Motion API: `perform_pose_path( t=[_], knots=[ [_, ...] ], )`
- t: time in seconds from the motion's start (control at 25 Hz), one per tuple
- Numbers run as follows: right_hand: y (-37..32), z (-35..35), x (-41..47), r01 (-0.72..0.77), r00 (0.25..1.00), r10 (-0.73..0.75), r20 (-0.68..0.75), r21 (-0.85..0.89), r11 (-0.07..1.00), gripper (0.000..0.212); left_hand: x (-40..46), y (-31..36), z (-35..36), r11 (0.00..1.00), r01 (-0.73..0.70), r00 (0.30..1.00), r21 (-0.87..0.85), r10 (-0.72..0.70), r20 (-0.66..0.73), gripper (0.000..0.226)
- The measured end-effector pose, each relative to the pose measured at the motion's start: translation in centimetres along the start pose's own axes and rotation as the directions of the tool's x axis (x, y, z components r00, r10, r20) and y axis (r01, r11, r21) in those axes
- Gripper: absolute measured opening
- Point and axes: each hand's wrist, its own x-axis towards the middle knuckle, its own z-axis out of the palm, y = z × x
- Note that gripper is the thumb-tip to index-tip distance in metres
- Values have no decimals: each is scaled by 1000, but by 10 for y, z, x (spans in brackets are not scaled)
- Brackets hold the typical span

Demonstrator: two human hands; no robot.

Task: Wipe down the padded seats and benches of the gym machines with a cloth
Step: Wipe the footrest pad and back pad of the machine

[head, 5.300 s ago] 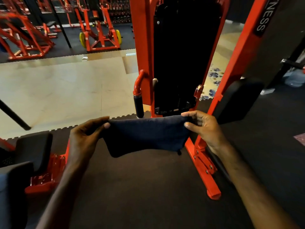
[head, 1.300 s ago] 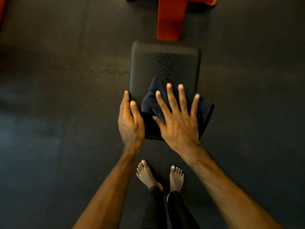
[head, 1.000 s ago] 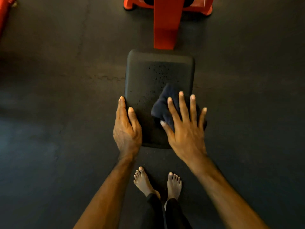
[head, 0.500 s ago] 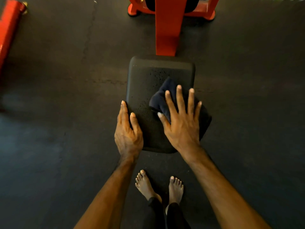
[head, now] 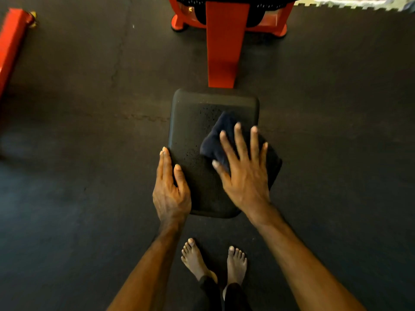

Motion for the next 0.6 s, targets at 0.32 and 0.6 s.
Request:
perform_pose_path(
  t=[0.32, 0.6],
  knots=[
    [2, -4, 47, -111, 993, 110, -49, -28, 993, 74, 0, 4, 0, 1000, -1, 1000, 3, 1, 5, 56],
    [43, -9, 5, 12, 1000, -12, -8, -104, 995, 76, 0, 8, -2, 999, 32, 999, -10, -32, 15, 57]
  ],
)
